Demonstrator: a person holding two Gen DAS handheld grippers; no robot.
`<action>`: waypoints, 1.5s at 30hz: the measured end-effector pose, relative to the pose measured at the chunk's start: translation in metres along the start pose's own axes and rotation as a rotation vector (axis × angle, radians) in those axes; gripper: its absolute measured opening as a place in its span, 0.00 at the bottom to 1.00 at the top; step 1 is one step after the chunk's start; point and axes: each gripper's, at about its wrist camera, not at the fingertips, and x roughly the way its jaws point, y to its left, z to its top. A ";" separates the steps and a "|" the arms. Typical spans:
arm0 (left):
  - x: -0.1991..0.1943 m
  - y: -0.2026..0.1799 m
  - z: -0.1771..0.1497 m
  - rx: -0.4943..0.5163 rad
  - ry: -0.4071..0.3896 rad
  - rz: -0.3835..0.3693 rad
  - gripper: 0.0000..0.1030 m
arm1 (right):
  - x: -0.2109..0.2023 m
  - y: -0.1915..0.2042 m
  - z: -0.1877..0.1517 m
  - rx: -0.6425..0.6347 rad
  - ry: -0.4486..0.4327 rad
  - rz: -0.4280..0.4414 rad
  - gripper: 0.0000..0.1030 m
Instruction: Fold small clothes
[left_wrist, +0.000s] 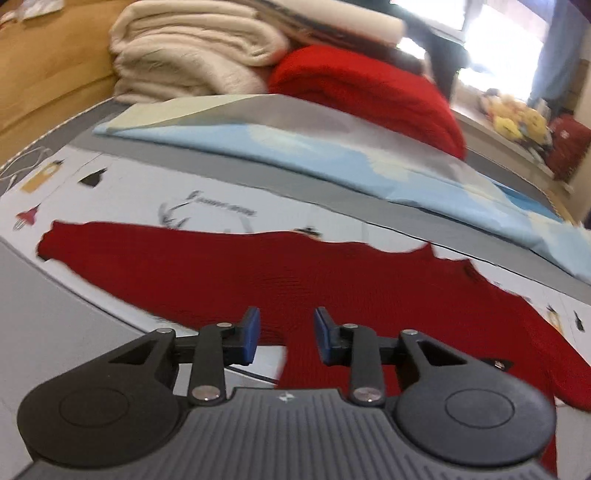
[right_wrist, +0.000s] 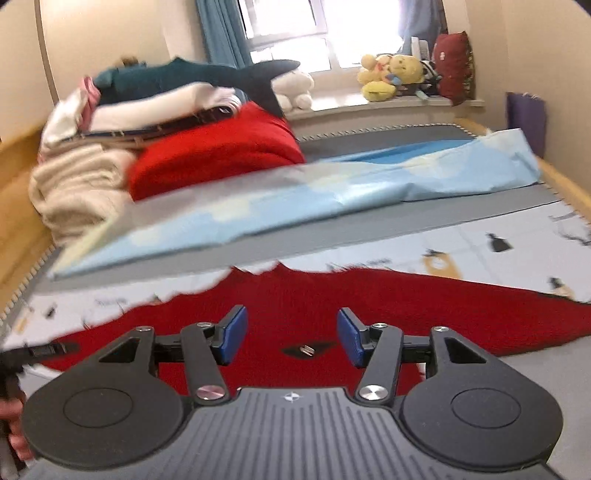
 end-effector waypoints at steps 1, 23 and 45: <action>0.003 0.009 0.000 -0.004 -0.001 0.021 0.28 | 0.006 0.002 -0.006 -0.005 0.004 0.003 0.55; 0.101 0.173 0.004 -0.515 0.044 0.096 0.32 | 0.133 -0.012 -0.046 0.134 0.309 0.030 0.54; 0.105 0.130 0.034 -0.377 -0.121 0.266 0.12 | 0.154 -0.020 -0.044 0.160 0.347 0.019 0.54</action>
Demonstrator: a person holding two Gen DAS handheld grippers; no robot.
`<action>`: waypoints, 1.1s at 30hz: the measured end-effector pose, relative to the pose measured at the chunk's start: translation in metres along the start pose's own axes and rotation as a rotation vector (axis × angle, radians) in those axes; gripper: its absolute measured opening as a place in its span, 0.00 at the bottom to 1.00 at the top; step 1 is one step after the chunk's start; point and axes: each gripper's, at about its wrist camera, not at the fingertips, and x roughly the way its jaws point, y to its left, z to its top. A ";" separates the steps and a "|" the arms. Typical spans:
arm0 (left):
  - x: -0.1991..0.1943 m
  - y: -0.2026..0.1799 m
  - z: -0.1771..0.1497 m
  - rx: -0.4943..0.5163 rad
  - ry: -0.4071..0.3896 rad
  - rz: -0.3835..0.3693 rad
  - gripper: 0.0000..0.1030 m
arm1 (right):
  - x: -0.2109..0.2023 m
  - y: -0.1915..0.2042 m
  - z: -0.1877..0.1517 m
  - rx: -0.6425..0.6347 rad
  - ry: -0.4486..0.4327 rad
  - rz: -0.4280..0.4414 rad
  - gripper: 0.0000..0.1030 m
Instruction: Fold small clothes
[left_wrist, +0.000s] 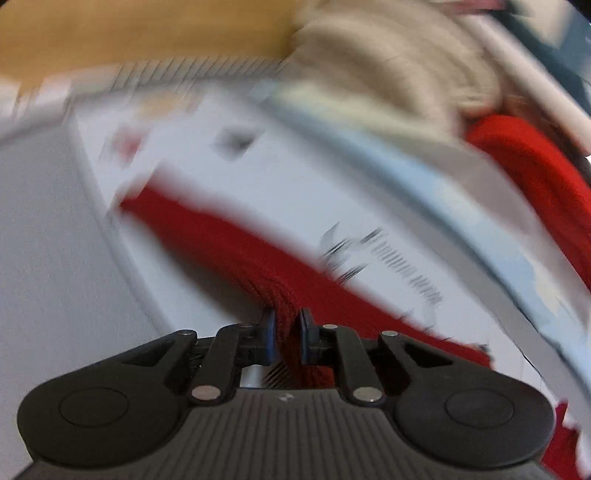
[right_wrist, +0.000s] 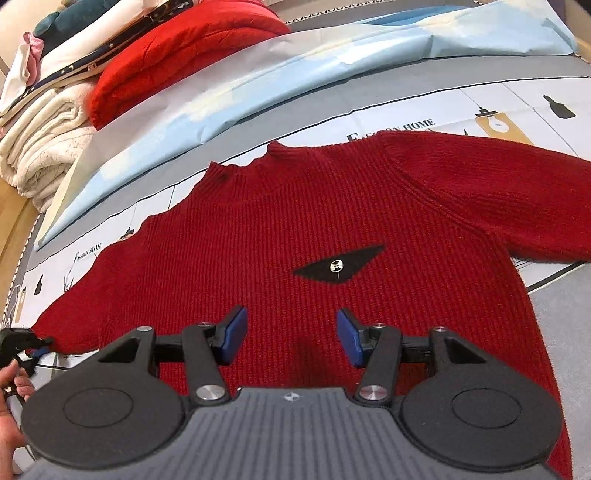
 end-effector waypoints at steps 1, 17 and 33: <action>-0.016 -0.019 0.002 0.063 -0.056 -0.032 0.12 | -0.001 0.000 0.000 -0.004 -0.004 -0.004 0.54; -0.114 -0.201 -0.118 0.499 0.237 -0.763 0.26 | 0.021 -0.017 0.008 0.098 -0.013 -0.080 0.54; -0.024 -0.155 -0.082 0.301 0.420 -0.357 0.28 | 0.075 0.059 0.000 -0.453 0.028 -0.076 0.58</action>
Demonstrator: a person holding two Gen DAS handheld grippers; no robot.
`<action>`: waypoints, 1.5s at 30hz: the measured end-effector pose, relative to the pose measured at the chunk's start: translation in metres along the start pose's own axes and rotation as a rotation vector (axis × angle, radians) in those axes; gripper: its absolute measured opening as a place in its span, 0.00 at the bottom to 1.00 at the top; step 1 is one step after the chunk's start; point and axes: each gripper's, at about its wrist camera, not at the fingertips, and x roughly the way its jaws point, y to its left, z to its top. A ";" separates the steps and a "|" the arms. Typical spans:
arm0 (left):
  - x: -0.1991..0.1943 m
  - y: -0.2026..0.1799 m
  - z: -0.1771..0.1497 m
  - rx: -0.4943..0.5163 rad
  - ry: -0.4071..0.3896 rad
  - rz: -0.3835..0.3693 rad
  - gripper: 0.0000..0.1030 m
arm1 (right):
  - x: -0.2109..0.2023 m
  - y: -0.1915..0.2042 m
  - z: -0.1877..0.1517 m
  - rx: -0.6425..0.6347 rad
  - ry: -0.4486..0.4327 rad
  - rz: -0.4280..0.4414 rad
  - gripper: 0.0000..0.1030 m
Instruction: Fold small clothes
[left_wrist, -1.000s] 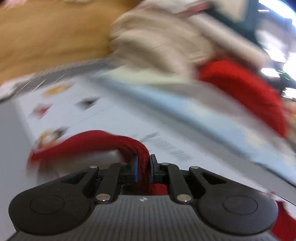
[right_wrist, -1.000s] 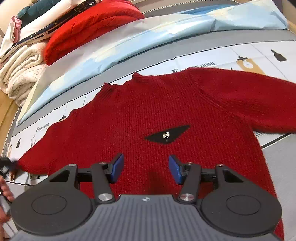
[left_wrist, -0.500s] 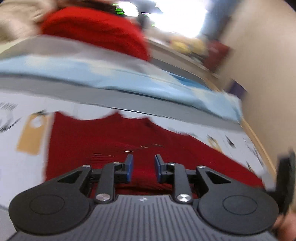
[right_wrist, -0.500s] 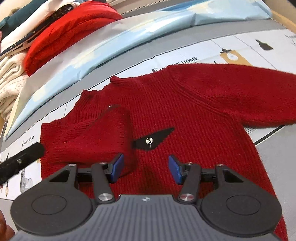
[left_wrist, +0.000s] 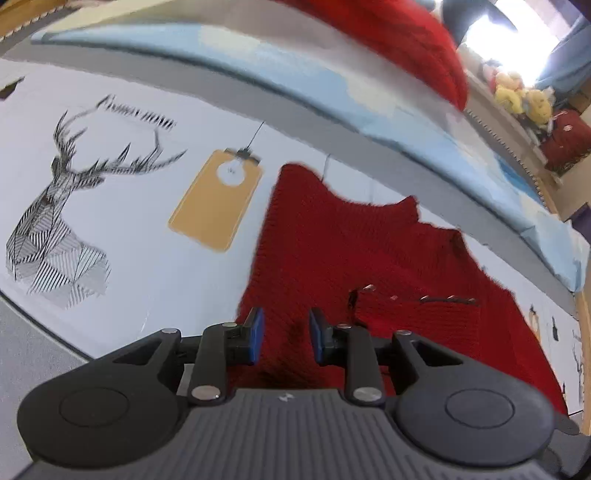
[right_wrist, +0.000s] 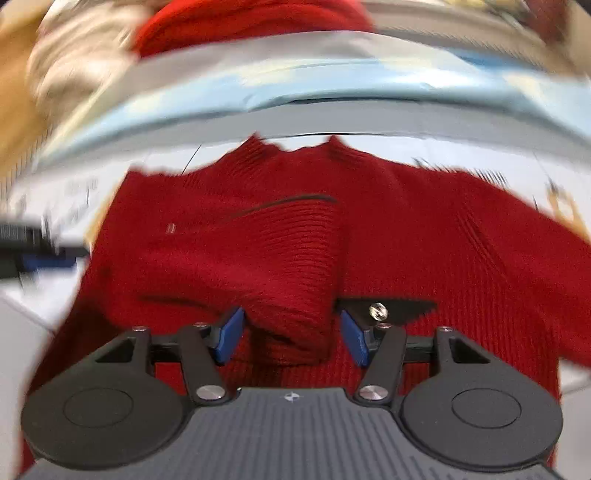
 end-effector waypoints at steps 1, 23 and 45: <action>0.004 0.004 -0.002 -0.013 0.017 0.005 0.27 | 0.003 0.007 -0.001 -0.053 0.003 -0.022 0.58; 0.010 0.000 -0.004 0.009 0.051 -0.020 0.28 | -0.006 -0.133 -0.029 0.920 -0.081 -0.033 0.27; 0.004 -0.019 -0.011 0.048 0.026 -0.106 0.28 | -0.053 -0.142 -0.018 0.906 -0.273 -0.192 0.24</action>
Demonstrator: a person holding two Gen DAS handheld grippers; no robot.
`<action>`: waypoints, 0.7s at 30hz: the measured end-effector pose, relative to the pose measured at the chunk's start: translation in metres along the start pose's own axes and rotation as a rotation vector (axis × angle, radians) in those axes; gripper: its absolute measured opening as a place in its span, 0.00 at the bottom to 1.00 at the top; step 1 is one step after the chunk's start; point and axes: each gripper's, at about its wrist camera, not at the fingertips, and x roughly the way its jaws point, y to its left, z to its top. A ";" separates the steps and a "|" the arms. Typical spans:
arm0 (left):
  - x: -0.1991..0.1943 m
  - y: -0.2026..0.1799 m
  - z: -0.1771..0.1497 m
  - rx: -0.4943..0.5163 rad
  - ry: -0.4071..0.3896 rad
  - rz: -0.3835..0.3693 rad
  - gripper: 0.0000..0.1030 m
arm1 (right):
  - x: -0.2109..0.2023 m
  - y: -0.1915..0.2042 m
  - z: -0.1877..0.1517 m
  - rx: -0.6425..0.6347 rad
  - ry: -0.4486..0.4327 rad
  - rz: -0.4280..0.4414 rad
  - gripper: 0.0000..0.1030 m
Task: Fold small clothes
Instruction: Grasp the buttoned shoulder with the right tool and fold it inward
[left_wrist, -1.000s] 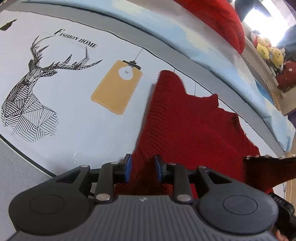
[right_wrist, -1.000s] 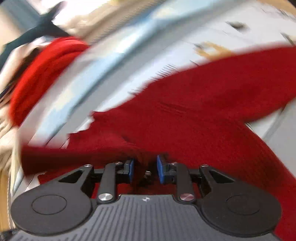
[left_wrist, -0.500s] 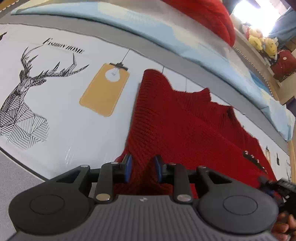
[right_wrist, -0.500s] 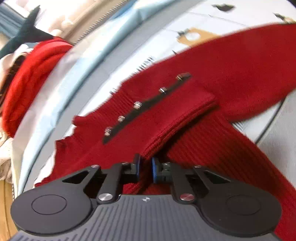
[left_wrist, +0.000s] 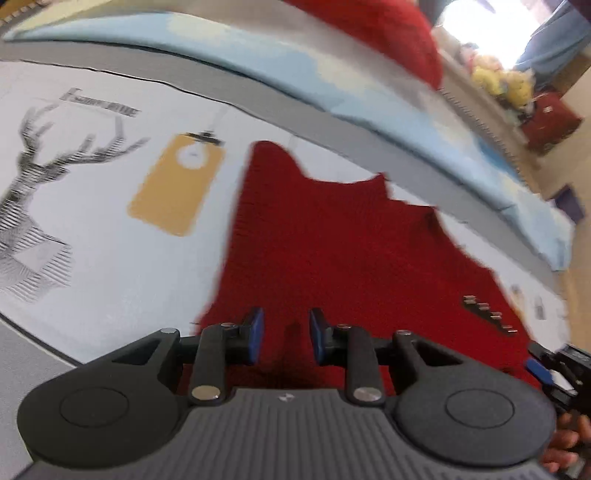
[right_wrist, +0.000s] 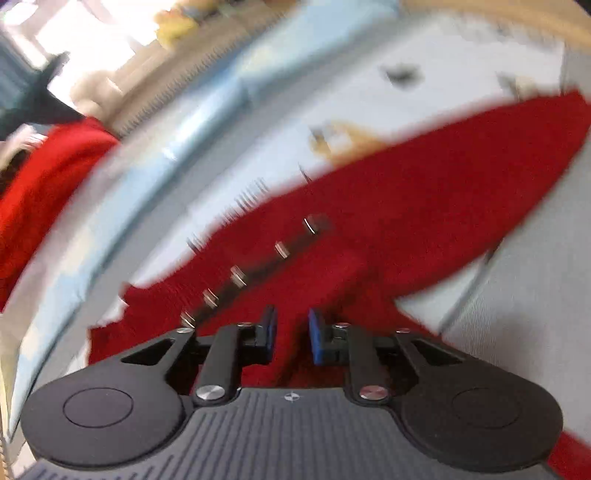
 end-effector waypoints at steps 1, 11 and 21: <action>0.001 -0.003 -0.001 -0.002 0.003 -0.013 0.28 | -0.001 0.002 0.001 -0.003 -0.018 0.020 0.25; 0.003 -0.022 -0.011 0.063 -0.024 0.043 0.33 | 0.043 -0.007 -0.001 0.027 0.252 0.071 0.42; 0.005 -0.052 -0.028 0.141 -0.002 0.095 0.36 | 0.038 -0.031 0.018 0.062 0.256 0.050 0.48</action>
